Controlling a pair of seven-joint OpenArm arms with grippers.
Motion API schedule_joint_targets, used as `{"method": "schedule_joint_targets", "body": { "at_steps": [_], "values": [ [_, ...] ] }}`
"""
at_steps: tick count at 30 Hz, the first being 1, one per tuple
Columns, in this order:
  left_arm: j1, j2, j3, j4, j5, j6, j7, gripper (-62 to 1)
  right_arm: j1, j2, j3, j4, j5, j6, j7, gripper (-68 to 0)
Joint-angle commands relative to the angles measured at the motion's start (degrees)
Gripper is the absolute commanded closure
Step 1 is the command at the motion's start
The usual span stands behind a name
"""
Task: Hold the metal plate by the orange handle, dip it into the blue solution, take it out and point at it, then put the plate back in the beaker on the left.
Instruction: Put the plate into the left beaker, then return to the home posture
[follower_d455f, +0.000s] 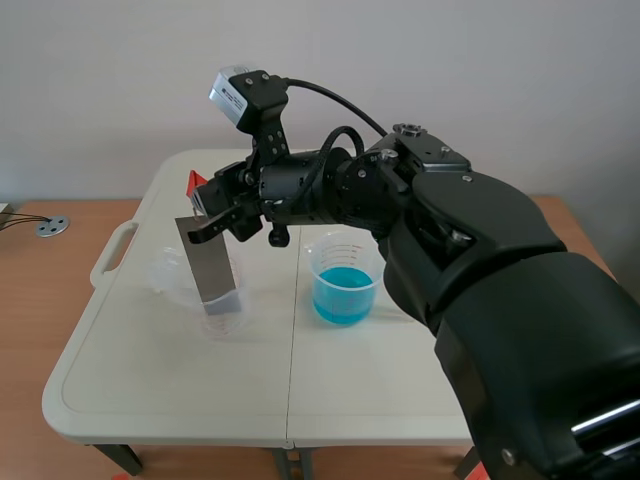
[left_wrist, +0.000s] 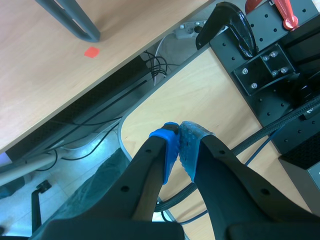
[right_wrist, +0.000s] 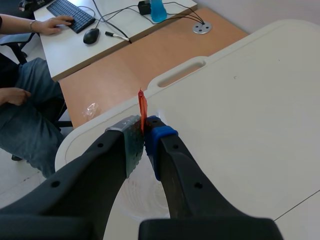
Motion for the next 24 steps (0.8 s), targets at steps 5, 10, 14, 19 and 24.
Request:
{"method": "schedule_joint_targets", "body": {
  "at_steps": [5,10,14,19,24],
  "values": [
    [0.15,0.13,-0.09,0.61,-0.37,-0.07,-0.83,-2.1,1.75,-1.80,-0.07,0.66,0.31,0.68,0.66,-6.7],
    [0.15,0.13,-0.09,0.61,-0.37,-0.07,-0.81,-2.1,1.77,-1.80,-0.04,0.66,0.31,0.68,0.66,-19.5],
    [0.15,0.13,-0.09,0.61,-0.37,-0.07,-0.81,-3.5,1.77,-1.80,-0.04,0.66,0.37,0.68,0.68,-41.8],
    [-0.09,0.13,-0.09,0.61,1.11,-0.04,-2.34,-38.1,1.77,-1.80,0.02,0.68,0.39,0.68,0.68,-58.9],
    [-1.66,0.13,-0.09,0.61,3.65,0.15,-2.25,-62.3,1.75,-1.80,0.17,0.68,0.48,0.68,1.03,-66.4]
  ]
}}
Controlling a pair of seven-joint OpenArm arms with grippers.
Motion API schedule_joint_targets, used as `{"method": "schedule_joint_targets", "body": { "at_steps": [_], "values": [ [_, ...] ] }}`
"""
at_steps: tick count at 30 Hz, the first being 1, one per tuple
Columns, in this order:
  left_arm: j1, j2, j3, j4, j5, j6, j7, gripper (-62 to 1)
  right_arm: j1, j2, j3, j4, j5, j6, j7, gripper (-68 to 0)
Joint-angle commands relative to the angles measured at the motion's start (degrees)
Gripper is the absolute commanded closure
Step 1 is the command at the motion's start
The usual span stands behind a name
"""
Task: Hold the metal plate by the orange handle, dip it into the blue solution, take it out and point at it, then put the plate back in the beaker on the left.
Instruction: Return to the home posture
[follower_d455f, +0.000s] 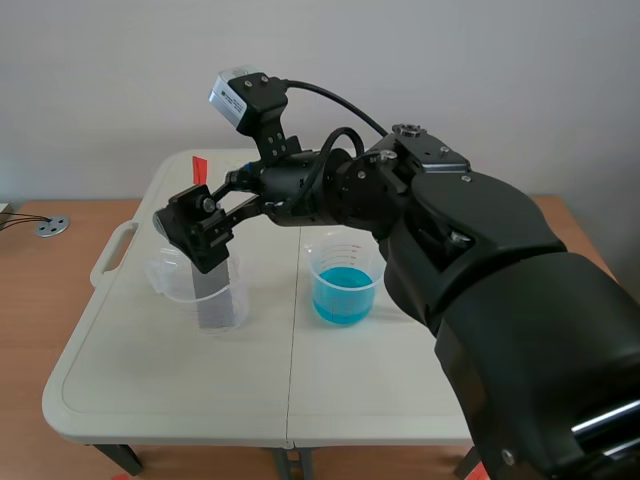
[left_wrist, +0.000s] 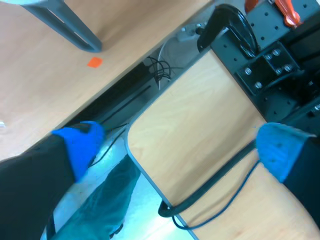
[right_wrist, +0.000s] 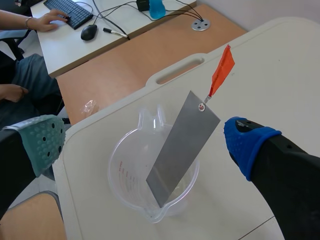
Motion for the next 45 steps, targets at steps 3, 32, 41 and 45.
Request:
{"method": "schedule_joint_targets", "body": {
  "at_steps": [3,32,41,45],
  "values": [
    [-0.20,0.13,-0.09,0.61,-0.35,0.11,-0.33,-62.3,1.75,-1.25,0.17,0.72,1.09,0.68,2.78,-66.4],
    [-20.31,0.15,-0.09,18.67,-11.56,-1.38,-4.66,-62.3,-22.23,24.72,17.38,34.32,10.84,0.68,-0.13,-66.3],
    [-26.80,0.09,4.31,24.11,-15.19,5.42,0.59,-62.3,-34.36,28.61,22.40,45.27,13.40,0.68,-0.50,-66.3],
    [-29.55,0.11,9.57,26.01,-14.80,8.52,2.93,-62.3,-38.49,29.83,24.00,48.46,13.42,0.68,-0.48,-66.4]
  ]
}}
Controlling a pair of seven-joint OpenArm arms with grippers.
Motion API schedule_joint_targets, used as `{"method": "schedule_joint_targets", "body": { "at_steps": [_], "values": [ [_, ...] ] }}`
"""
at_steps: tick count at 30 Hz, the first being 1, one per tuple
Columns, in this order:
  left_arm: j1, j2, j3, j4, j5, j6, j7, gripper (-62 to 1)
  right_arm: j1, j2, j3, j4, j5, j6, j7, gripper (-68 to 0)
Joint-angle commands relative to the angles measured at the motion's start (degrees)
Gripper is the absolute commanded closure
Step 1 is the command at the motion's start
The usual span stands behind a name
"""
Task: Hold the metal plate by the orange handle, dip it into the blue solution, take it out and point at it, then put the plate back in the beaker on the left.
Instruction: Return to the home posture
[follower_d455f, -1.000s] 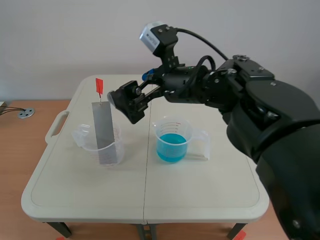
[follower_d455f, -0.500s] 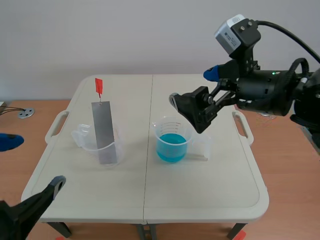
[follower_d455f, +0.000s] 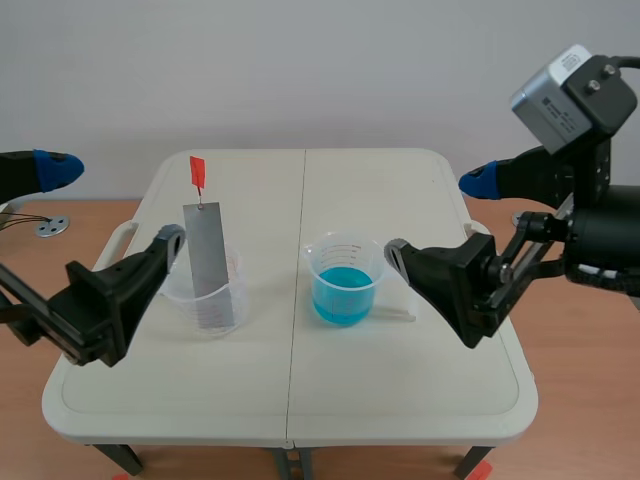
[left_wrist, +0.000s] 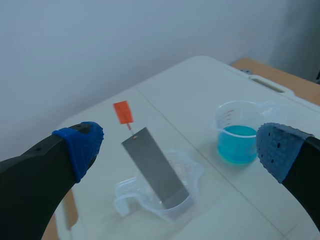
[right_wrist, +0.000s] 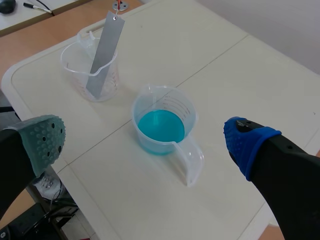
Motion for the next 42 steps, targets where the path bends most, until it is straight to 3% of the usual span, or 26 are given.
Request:
{"method": "schedule_joint_targets", "body": {
  "at_steps": [1,10,16,42],
  "values": [
    [-0.96,-0.02,1.42,1.55,-0.22,0.94,0.04,-62.3,-0.72,0.94,0.83,1.27,0.68,0.66,1.05,-66.3],
    [-4.31,-0.17,8.07,2.21,-0.20,1.62,0.85,-62.3,-5.75,0.98,4.70,1.92,1.73,0.66,1.44,-66.3],
    [-4.31,-3.08,10.36,2.21,-0.22,1.60,0.66,-62.3,-5.90,0.98,5.73,1.92,1.73,0.66,1.53,-66.3],
    [-4.28,-3.82,10.32,2.16,-0.20,1.62,0.76,-62.3,-5.88,0.92,5.70,1.90,1.66,0.66,1.46,-66.3]
  ]
}}
